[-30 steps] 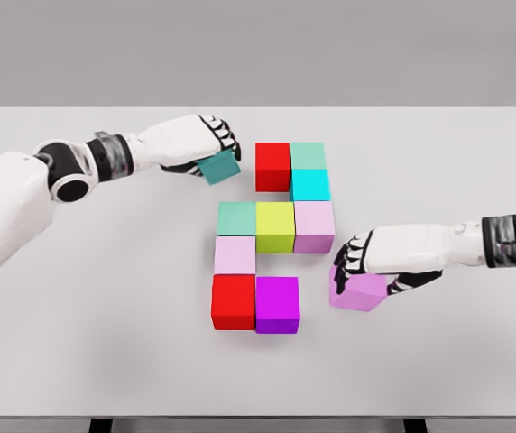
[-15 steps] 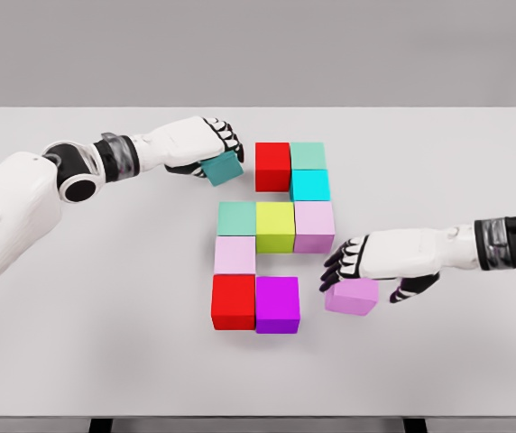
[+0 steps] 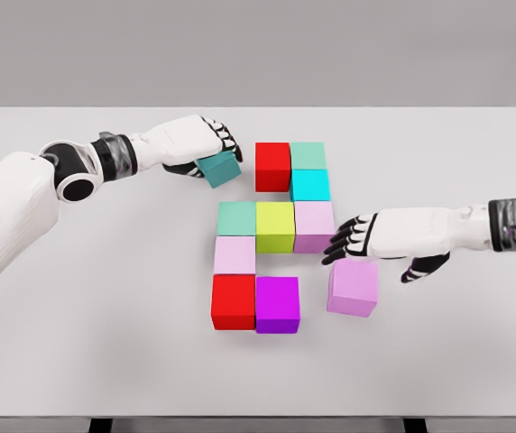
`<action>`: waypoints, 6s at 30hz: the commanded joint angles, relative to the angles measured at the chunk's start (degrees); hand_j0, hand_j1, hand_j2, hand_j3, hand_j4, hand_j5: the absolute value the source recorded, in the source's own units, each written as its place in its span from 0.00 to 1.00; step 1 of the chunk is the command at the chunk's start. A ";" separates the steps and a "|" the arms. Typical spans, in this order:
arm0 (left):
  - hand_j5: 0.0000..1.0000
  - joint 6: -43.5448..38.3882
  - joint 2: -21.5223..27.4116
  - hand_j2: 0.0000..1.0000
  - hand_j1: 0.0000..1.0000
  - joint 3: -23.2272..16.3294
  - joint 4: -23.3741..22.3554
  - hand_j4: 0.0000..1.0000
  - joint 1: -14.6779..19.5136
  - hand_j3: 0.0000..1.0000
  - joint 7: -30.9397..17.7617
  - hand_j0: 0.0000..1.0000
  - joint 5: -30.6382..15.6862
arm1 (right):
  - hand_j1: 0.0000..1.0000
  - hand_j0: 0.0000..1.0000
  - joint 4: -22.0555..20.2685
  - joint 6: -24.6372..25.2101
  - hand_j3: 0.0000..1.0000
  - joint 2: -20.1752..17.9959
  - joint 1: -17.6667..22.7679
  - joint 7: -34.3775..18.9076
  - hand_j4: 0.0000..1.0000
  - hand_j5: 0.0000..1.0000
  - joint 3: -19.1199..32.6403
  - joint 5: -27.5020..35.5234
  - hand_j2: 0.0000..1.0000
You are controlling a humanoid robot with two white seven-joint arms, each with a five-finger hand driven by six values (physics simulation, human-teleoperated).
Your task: Assemble the squares on the desktop into the number 2
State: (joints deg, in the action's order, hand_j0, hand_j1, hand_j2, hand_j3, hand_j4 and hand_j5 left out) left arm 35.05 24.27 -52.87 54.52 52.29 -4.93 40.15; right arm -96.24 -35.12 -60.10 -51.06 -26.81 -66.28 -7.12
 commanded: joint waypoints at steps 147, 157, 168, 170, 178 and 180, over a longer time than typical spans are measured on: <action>0.58 -11.41 -2.21 0.58 0.58 -0.83 -10.57 0.58 -1.32 0.58 -2.90 0.58 -15.45 | 0.10 0.10 2.37 0.12 0.10 5.52 -18.02 -8.19 0.10 0.10 -24.16 -4.75 0.10; 0.58 -11.41 -3.18 0.58 0.58 -0.74 -11.54 0.58 -0.97 0.58 -2.81 0.58 -15.28 | 0.10 0.10 1.93 0.12 0.10 6.40 -18.19 -8.19 0.10 0.10 -24.16 -4.83 0.10; 0.58 -11.41 -3.79 0.58 0.58 -0.74 -11.63 0.58 -0.79 0.58 -2.81 0.58 -15.02 | 0.10 0.10 1.93 0.12 0.10 7.28 -18.28 -8.19 0.10 0.10 -24.16 -4.75 0.10; 0.58 -11.41 -3.88 0.58 0.58 -0.66 -12.16 0.58 -0.70 0.58 -2.81 0.58 -15.10 | 0.10 0.10 1.93 0.12 0.10 7.28 -18.28 -8.19 0.10 0.10 -24.16 -4.83 0.10; 0.58 -11.41 -4.32 0.58 0.58 -0.66 -12.25 0.58 -0.70 0.58 -2.81 0.58 -15.02 | 0.10 0.10 2.37 0.12 0.10 7.10 -18.28 -8.19 0.10 0.10 -24.16 -4.75 0.10; 0.58 -11.41 -4.41 0.58 0.58 -0.66 -12.25 0.58 -0.62 0.58 -2.81 0.58 -15.02 | 0.10 0.10 2.55 0.12 0.10 6.84 -18.28 -8.19 0.10 0.10 -24.08 -4.83 0.10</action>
State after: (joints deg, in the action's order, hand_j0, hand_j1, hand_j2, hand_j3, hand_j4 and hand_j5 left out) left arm 23.67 19.96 -53.65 42.27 51.68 -7.75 25.34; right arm -93.86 -35.10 -53.05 -69.35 -35.00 -90.42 -12.17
